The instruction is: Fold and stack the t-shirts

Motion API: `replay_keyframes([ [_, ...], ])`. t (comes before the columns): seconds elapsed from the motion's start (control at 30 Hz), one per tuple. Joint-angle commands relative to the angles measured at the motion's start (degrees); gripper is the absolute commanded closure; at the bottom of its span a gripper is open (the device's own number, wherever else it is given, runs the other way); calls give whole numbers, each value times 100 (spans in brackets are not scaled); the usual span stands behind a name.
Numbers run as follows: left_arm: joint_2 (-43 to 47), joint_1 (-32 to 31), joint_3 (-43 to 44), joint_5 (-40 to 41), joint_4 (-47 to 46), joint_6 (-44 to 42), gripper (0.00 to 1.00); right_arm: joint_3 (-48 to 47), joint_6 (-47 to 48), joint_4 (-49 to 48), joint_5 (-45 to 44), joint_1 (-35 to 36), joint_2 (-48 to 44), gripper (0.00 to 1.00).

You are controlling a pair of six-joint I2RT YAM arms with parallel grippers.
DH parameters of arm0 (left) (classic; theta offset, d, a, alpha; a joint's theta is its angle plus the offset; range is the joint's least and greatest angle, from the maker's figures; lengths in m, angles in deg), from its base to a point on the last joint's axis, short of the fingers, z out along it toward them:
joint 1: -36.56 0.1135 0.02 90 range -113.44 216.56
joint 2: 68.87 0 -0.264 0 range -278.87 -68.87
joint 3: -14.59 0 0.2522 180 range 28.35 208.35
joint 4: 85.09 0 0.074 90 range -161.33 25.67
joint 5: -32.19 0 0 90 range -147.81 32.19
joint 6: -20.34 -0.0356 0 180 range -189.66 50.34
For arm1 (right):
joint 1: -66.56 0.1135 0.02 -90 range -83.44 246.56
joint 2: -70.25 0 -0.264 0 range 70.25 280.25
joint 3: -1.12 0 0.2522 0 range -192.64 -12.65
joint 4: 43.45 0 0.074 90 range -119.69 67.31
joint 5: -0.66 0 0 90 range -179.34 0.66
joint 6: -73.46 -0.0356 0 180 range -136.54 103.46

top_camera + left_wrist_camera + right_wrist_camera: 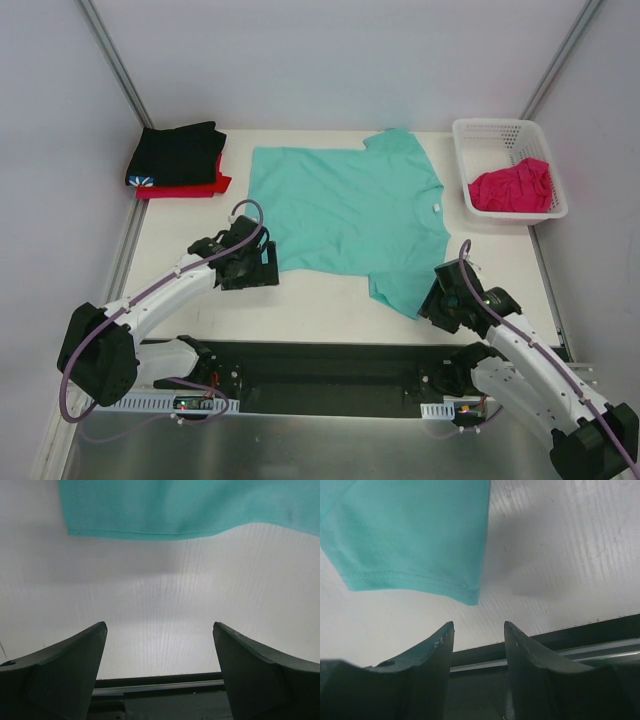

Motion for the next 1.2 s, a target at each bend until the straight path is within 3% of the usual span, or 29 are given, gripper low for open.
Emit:
replay_keyframes([
  [0.0, 84, -51, 174, 107, 161, 138, 12, -21, -236, -493, -71, 228, 310, 52],
  [0.27, 110, -51, 279, 125, 223, 85, 12, -47, -350, -907, -185, 553, 1031, 54],
  [1.17, 92, -60, 367, 125, 232, 32, 11, 111, -455, -1338, -668, 720, 1866, 57],
])
